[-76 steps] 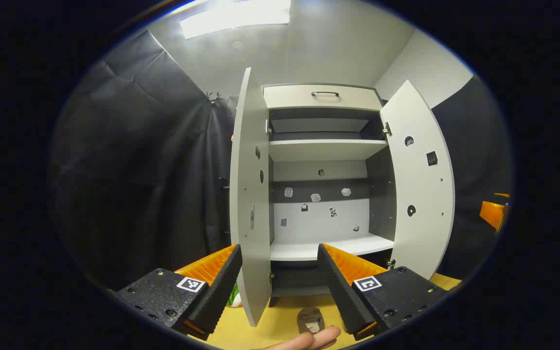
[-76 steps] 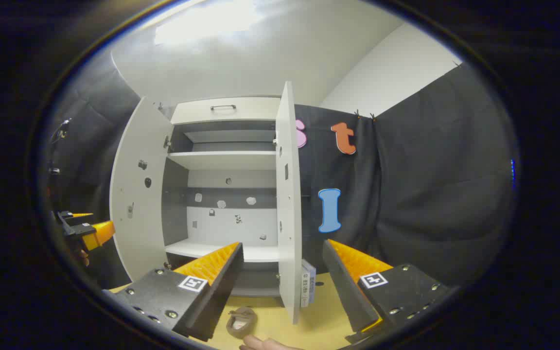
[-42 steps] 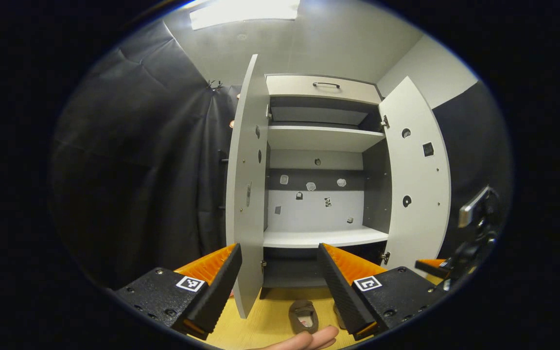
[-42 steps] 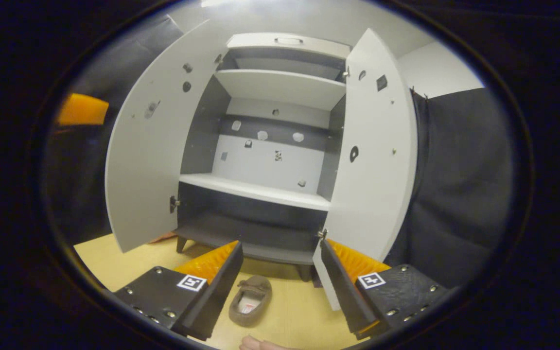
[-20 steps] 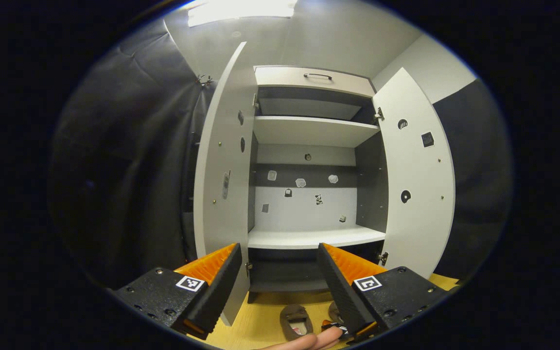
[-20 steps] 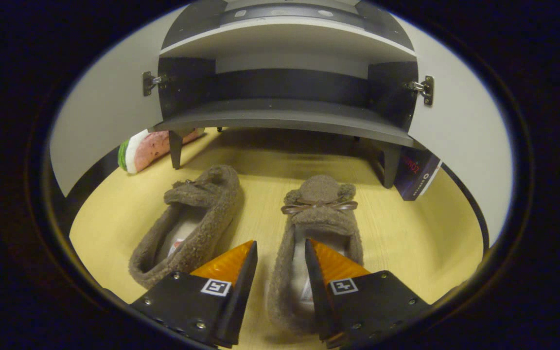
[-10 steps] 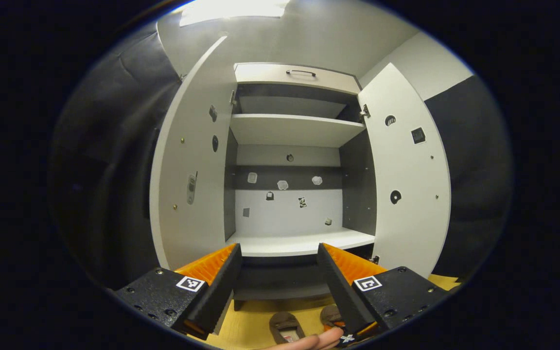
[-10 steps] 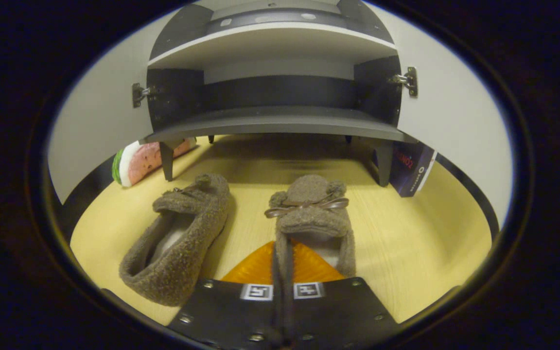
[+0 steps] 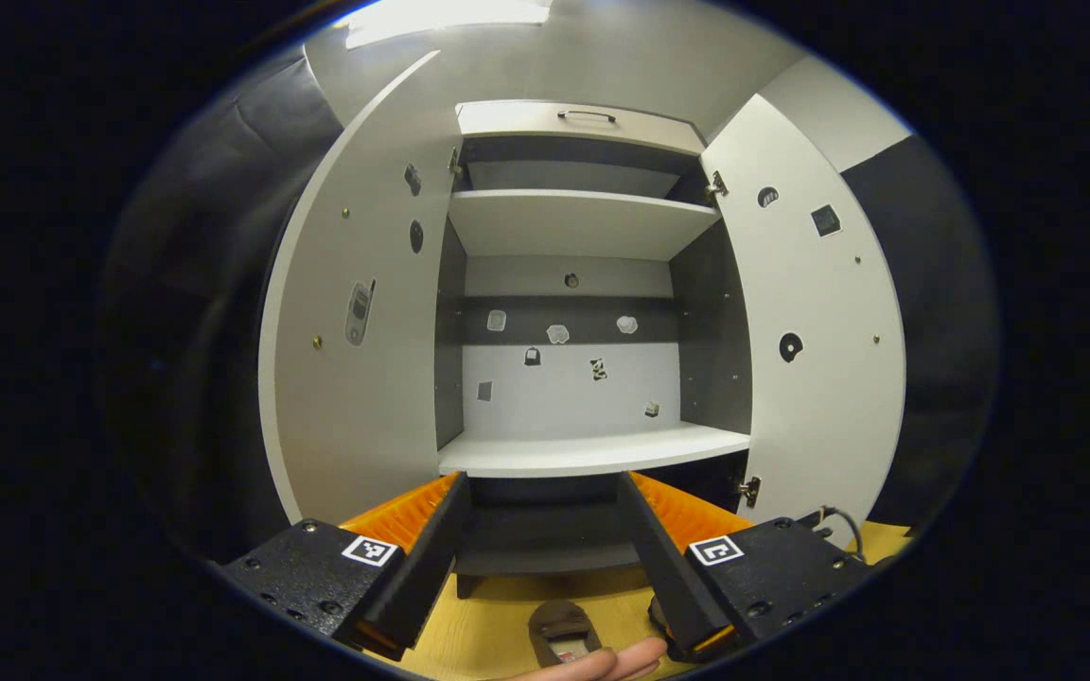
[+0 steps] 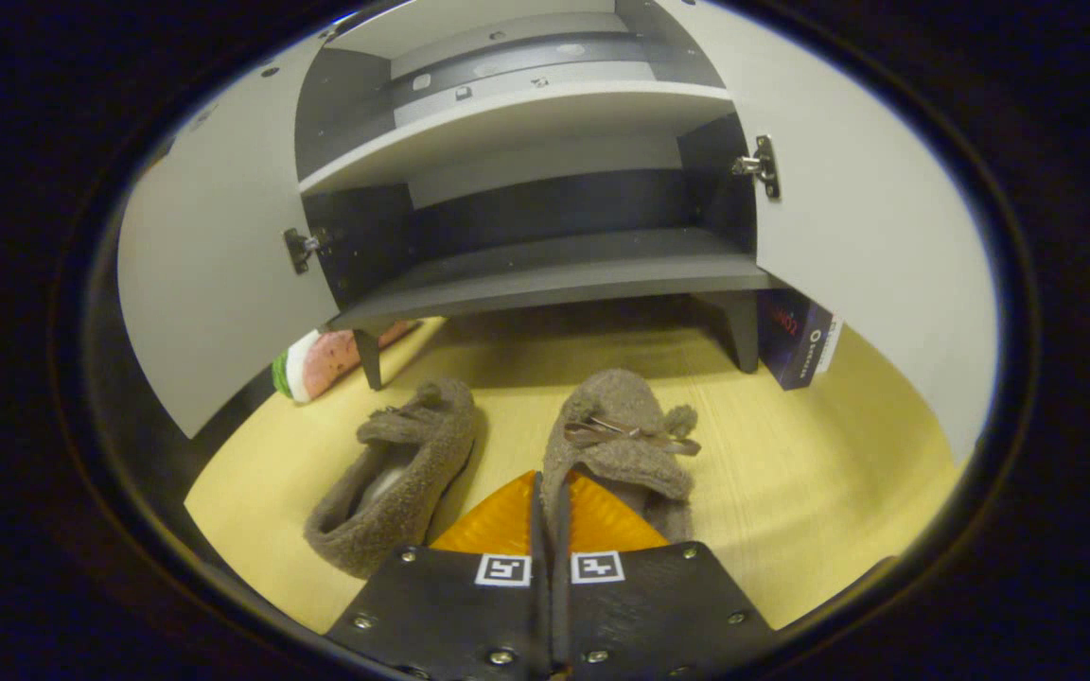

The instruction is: Grab one shoe with the right hand and put it into the shoe cabinet, grab the other shoe with the left hand and put it into the shoe cabinet; then close the right door with the right hand and the left door with the left hand.

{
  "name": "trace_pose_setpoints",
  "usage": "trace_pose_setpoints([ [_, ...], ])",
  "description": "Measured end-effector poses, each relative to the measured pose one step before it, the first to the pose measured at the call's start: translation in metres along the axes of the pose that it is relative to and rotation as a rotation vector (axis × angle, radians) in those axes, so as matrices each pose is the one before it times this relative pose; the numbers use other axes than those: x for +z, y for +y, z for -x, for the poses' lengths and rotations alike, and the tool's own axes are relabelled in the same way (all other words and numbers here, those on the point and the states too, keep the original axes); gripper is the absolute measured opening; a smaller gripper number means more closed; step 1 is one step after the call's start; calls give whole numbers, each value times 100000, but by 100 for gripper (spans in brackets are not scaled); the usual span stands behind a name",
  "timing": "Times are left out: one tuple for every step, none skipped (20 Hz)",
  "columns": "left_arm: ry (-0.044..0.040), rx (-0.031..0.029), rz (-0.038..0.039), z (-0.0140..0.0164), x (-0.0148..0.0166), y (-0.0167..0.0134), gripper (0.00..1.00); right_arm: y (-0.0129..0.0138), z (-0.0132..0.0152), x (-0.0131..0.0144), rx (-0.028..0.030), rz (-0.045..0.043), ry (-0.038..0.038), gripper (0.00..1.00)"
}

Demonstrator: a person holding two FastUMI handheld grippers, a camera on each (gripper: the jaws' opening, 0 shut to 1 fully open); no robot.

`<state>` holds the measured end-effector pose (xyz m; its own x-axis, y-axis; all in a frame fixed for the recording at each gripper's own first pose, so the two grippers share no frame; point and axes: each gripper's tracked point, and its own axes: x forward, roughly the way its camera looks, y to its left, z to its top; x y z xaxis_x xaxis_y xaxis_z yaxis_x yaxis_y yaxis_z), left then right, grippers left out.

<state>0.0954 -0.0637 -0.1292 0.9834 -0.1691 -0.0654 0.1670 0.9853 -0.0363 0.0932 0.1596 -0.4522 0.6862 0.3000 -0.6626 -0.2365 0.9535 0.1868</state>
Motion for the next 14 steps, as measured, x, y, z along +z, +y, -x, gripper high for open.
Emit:
trace_pose_setpoints([
  [1069,453,695,-196,-553,155,96,-22,985,1222,586,223,-1695,1],
  [1266,952,430,-160,-648,286,96,-254,1033,1488,-332,1605,-2256,1],
  [576,742,1357,-160,-367,306,96,-380,1084,1685,-613,1726,-2630,2],
  [1080,-53,648,-135,-416,78,96,-281,1045,1651,-651,1756,-2829,2],
  [1130,-37,173,-82,-408,91,98,-409,950,2129,-676,1812,-2995,2],
  [680,-456,-131,-173,-278,26,96,-358,1164,1906,-561,1810,-2314,2],
  [694,-230,-268,-70,-136,46,96,-220,1132,2071,-214,1849,-2001,2],
  [-167,-479,-285,-98,9,5,96,-223,739,2277,-41,1985,-2262,2],
  [-656,-359,-103,-77,272,25,96,-210,650,2475,-62,1996,-2378,2],
  [-541,48,-219,-97,179,79,96,-169,489,2495,-140,1369,-2135,2],
  [-504,-23,38,-43,347,53,96,-46,266,2526,-424,1400,-2162,2],
  [-752,222,94,5,251,96,96,39,211,2517,412,2275,-2454,2],
  [-304,349,311,32,277,158,96,99,-6,2593,228,1938,-2572,1],
  [270,4,470,127,-27,72,96,125,-419,2272,582,624,-1685,2],
])
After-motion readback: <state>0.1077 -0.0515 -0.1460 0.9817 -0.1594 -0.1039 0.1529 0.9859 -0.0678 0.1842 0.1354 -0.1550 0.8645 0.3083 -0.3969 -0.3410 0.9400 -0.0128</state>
